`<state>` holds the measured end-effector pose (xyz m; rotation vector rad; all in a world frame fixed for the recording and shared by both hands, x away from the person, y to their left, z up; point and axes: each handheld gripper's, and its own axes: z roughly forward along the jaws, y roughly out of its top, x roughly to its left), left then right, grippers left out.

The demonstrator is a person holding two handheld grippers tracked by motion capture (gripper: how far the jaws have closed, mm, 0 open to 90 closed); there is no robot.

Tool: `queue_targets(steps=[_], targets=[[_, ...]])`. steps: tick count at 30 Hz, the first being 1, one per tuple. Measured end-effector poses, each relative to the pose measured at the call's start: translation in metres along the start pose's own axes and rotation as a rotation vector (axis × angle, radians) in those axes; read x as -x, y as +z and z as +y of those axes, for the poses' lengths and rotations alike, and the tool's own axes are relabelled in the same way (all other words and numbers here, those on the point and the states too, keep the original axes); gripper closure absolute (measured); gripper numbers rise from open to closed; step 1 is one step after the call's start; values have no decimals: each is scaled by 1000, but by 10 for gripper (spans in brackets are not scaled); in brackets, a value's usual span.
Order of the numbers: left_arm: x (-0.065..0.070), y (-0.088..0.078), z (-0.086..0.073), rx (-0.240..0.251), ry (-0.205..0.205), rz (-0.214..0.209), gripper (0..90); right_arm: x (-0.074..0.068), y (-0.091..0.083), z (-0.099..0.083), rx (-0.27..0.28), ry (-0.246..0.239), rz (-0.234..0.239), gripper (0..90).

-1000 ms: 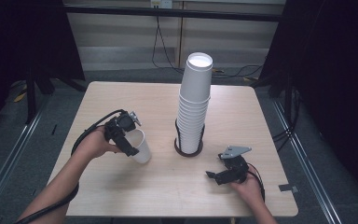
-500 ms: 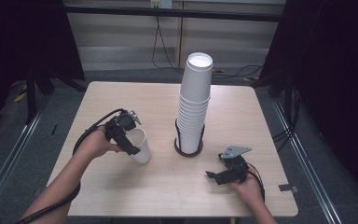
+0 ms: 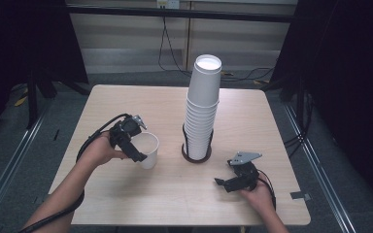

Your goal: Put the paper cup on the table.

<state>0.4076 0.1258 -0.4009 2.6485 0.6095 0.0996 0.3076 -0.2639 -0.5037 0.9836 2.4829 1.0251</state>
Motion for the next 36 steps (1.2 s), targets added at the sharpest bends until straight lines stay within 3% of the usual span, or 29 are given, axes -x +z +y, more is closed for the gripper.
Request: queue_targets(steps=[6,10,11,17,21,27,34,36], targets=[[-1,-1,-5,16,-7,-11,0,0,0,0,1,0,-1,109],[-1,0,-9,43,-35,-18,1,0,0,0,1,1,-1,109],[-2,-1,-11,47,-25,-22,4,0,0,0,1,1,-1,109],[-2,-1,-20,92,-55,-37,38,0,0,0,0,1,-1,108],[-3,-2,-26,103,-56,-42,106,0,0,0,0,1,-1,108],[-3,-3,-35,124,-74,-55,127,0,0,0,0,1,-1,108],[-2,-3,-44,127,-69,-31,152,0,0,0,0,1,-1,108],[0,-2,-48,157,-96,-33,153,0,0,0,0,1,-1,108]])
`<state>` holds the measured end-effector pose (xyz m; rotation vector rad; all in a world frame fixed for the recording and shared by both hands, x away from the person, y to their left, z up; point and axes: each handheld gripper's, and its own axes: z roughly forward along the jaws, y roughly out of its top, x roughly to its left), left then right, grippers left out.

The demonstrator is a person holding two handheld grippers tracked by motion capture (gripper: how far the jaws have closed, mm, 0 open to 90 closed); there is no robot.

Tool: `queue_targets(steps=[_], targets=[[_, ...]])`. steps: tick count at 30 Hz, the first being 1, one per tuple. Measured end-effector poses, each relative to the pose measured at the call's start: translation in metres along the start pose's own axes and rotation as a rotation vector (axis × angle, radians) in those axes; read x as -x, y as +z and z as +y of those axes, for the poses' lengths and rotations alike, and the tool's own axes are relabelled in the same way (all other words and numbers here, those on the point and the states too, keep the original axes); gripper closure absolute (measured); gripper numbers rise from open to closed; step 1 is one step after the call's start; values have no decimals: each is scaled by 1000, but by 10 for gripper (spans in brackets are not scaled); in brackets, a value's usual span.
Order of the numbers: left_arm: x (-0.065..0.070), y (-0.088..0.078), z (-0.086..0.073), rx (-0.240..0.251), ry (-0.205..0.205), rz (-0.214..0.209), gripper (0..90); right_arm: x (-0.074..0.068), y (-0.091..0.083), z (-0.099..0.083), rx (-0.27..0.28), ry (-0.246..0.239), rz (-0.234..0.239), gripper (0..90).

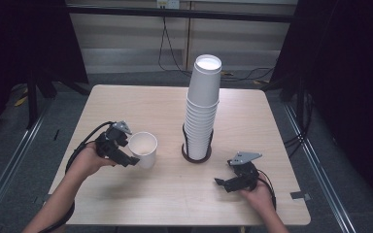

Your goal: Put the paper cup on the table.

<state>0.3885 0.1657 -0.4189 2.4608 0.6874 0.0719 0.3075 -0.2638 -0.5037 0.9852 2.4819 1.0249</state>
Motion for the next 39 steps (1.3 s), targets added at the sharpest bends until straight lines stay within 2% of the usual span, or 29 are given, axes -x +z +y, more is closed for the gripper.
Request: queue_targets(steps=[1,5,12,13,20,24,27,33,39], targets=[[-1,-1,0,-11,15,4,154,0,0,0,0,0,0,108],[-2,-2,-5,19,-5,3,156,0,0,0,0,0,0,108],[-1,0,-13,23,-1,11,157,0,0,0,0,0,0,108],[0,1,-15,29,-14,6,157,0,0,0,0,-1,0,108],[-1,4,-25,35,-21,3,156,0,0,0,0,-1,0,108],[0,6,-29,56,-31,7,155,0,0,0,0,0,0,108],[-1,7,-31,50,-21,9,155,0,0,0,0,0,0,108],[0,11,-37,66,-40,13,154,0,0,0,0,0,0,108],[2,16,-45,63,-37,11,151,0,0,0,0,0,0,108]])
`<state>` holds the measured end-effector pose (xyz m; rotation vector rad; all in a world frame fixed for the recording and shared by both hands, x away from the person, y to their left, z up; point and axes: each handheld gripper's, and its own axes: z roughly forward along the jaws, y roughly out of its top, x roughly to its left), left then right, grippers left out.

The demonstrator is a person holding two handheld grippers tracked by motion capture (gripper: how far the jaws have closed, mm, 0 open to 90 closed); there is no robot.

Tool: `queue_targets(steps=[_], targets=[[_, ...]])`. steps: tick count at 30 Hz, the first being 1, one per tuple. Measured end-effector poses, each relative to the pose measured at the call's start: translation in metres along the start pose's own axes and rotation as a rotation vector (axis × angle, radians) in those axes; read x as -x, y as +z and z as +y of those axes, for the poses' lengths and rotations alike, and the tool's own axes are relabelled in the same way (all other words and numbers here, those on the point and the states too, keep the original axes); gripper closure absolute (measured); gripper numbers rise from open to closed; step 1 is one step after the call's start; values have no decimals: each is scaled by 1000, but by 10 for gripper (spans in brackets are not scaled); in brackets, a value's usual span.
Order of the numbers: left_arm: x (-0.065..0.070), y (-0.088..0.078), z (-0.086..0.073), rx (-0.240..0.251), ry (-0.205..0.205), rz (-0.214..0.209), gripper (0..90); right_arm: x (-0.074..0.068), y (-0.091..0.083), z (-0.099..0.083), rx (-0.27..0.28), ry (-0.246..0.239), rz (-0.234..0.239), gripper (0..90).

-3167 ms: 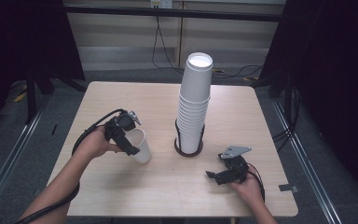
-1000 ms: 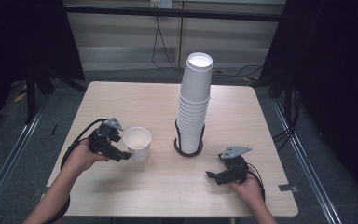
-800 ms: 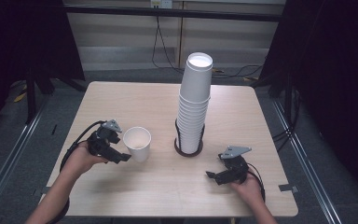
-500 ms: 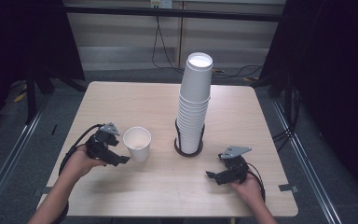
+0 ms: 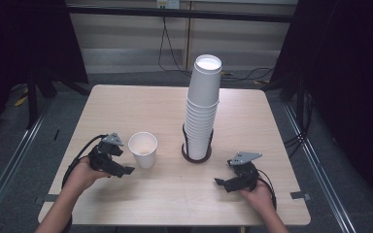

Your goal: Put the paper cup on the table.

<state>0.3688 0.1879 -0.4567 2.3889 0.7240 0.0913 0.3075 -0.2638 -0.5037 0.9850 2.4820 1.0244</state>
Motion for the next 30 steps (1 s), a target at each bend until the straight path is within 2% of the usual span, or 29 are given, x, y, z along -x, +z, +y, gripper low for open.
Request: queue_targets(steps=[10,30], targets=[[1,3,-13,16,-22,6,149,0,0,0,0,0,0,108],[3,11,-40,34,-33,23,145,0,0,0,0,0,0,108]])
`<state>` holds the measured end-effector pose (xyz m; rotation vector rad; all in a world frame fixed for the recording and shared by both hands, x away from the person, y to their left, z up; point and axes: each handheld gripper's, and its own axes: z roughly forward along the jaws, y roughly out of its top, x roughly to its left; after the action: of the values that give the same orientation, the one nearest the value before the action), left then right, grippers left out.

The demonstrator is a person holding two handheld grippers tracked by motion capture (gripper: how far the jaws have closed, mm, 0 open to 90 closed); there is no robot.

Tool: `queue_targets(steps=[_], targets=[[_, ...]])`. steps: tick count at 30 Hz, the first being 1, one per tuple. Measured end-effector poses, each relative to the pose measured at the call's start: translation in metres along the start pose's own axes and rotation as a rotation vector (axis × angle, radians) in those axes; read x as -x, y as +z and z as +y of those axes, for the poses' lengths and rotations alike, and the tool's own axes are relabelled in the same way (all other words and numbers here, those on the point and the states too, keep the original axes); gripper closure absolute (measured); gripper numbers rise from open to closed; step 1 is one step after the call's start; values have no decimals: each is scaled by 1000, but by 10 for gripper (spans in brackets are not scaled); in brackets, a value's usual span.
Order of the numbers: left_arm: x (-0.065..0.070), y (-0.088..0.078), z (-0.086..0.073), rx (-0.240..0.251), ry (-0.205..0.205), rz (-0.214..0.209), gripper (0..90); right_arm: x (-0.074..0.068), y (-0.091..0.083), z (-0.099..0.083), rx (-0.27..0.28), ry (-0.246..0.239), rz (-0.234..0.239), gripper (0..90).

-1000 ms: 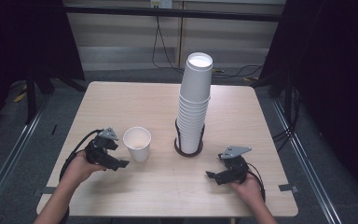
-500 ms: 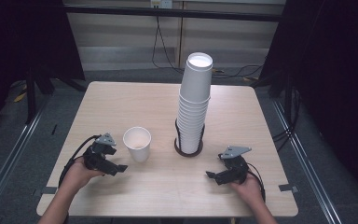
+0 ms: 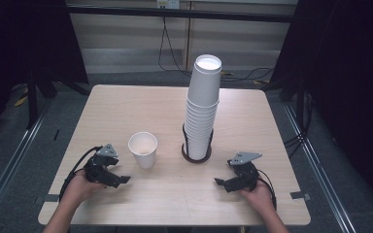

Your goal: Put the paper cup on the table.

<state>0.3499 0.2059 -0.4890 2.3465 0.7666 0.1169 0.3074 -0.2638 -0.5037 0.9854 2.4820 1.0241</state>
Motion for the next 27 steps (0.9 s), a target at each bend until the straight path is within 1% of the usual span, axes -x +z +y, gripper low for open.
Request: queue_targets(steps=[10,13,15,17,18,19,20,21,22,23,24,25,27], targets=[[-1,1,-10,3,1,12,141,0,0,0,1,0,0,108],[-1,2,-15,3,12,29,135,0,0,0,0,0,0,108],[-1,3,-17,9,10,25,121,0,0,0,0,0,0,107],[-1,3,-19,21,25,25,117,0,0,0,0,0,0,108],[-1,3,-19,21,25,25,114,0,0,0,0,0,0,108],[-1,3,-21,27,40,31,112,0,0,0,0,0,0,108],[-1,3,-22,35,46,39,109,0,0,0,0,0,0,108],[0,3,-22,36,41,35,105,0,0,0,0,0,0,108],[0,4,-23,41,45,33,101,0,0,0,0,0,0,108],[0,4,-24,47,54,39,98,0,0,0,0,0,0,108],[1,4,-25,50,53,43,96,0,0,0,0,0,0,108],[1,5,-25,61,52,38,89,0,0,0,0,0,0,107],[1,5,-26,65,52,40,80,0,0,0,0,0,0,107]])
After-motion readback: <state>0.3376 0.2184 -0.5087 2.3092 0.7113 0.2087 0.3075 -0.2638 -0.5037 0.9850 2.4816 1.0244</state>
